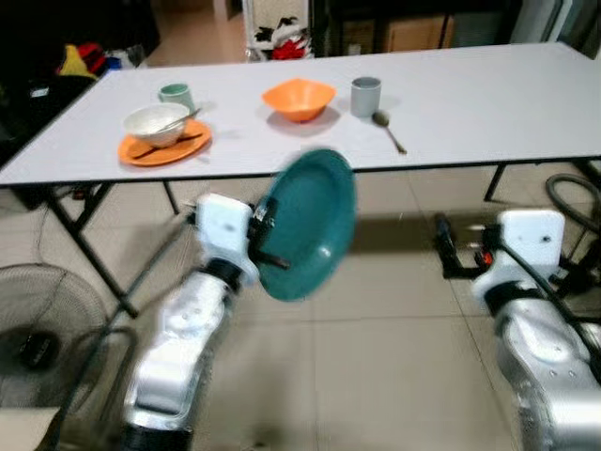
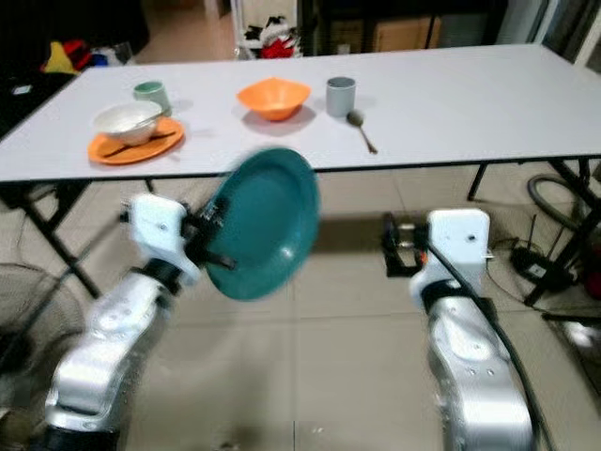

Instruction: Setting the table

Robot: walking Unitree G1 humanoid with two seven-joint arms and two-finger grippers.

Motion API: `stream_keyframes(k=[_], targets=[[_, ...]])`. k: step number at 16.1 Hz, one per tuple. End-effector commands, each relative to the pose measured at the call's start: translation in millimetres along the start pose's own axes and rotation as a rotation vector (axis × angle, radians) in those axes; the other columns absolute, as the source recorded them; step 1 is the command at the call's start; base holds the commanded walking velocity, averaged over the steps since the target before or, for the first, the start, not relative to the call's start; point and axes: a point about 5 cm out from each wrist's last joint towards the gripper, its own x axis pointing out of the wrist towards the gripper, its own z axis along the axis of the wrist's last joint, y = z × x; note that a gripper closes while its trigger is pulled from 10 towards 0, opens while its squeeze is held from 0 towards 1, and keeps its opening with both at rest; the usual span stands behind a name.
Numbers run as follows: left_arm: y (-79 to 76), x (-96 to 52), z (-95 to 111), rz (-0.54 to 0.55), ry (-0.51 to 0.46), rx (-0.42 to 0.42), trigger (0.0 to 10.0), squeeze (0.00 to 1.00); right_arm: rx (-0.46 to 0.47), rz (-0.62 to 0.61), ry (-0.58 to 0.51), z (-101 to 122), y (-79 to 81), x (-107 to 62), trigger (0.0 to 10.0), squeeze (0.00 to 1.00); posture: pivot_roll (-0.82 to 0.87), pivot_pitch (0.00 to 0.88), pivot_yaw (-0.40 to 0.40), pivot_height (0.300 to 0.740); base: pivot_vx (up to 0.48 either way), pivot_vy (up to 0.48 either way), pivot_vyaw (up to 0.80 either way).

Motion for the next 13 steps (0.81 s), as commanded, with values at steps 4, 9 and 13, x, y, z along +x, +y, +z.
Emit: stream_keyframes(k=[4,9,13], targets=[[0.7,3.5,5.7,0.009,-0.028,-0.027,10.0,0.00,-0.006,0.003,-0.008,3.1,-1.9,0.8,10.0,0.00,0.01,0.000,0.063,0.740,0.341,0.000,-0.61],[3.9,8.4,7.5,0.040,-0.037,-0.110,10.0,0.00,0.008,0.017,-0.013,3.8,-0.2,0.2,10.0,0.00,0.01,0.000,0.070,0.740,0.340,0.000,0.00],[12.4,8.6,10.5,0.074,-0.048,-0.162,10.0,0.00,0.136,0.119,-0.011,5.8,6.5,0.4,10.0,0.00,0.01,0.000,0.070,0.740,0.341,0.000,0.00]])
